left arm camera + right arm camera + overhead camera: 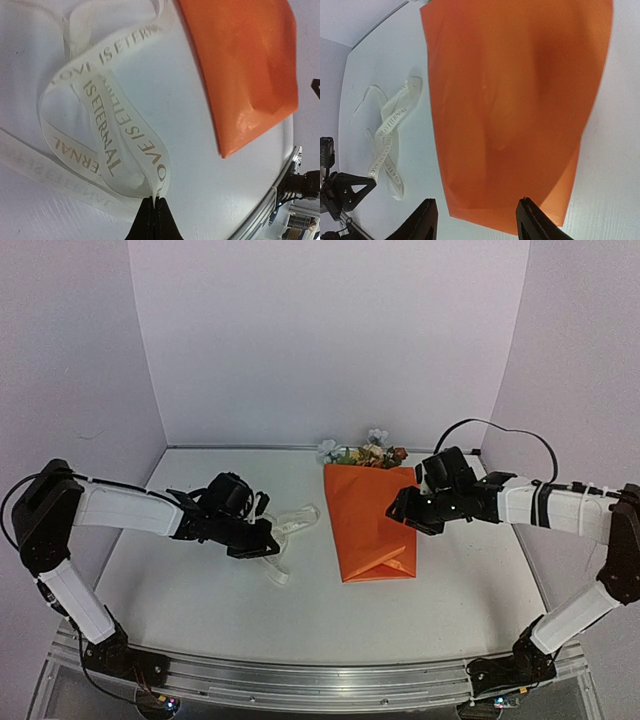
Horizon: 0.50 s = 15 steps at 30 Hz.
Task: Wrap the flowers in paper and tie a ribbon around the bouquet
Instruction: Move the ribbon to the corner of the board, then straighten the ribbon at the center of the board.
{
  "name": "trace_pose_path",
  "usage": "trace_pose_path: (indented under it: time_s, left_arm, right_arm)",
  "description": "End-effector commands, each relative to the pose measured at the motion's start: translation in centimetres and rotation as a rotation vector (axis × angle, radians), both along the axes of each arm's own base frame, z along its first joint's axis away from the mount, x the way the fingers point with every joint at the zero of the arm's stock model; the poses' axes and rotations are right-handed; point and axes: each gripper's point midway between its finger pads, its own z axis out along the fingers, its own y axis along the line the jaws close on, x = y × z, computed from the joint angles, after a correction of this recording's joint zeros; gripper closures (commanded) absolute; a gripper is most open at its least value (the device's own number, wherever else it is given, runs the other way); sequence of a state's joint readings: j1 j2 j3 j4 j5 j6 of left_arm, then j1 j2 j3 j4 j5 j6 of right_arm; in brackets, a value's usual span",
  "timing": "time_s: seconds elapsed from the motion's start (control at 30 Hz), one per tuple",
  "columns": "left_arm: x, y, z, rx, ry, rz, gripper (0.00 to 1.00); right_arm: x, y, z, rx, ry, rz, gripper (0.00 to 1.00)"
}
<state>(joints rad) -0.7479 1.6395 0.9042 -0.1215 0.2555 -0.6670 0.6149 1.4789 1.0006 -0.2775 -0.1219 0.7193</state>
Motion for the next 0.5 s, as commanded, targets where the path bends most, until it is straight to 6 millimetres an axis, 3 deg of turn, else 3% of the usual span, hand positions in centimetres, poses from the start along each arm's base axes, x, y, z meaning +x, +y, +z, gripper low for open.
trace_pose_path:
  time_s: [0.0, 0.1, 0.2, 0.3, 0.47]
  left_arm:
    - [-0.1, -0.4, 6.1, -0.159, -0.103, -0.024, 1.00]
    - [-0.2, 0.3, 6.9, -0.141, -0.116, -0.006, 1.00]
    - [1.2, 2.0, 7.0, -0.071, -0.140, 0.087, 1.00]
    - [2.0, 2.3, 8.1, -0.081, -0.163, 0.101, 1.00]
    - [0.6, 2.3, 8.3, -0.073, -0.155, 0.027, 1.00]
  right_arm:
    - [1.0, 4.5, 2.2, 0.020, -0.053, 0.083, 0.43]
    - [0.3, 7.7, 1.7, 0.021, -0.039, 0.149, 0.43]
    - [-0.4, 10.4, 1.0, 0.010, -0.032, 0.191, 0.43]
    - [-0.4, 12.7, 0.8, 0.018, -0.030, 0.221, 0.43]
    - [-0.2, 16.9, -0.1, -0.020, -0.073, 0.343, 0.39]
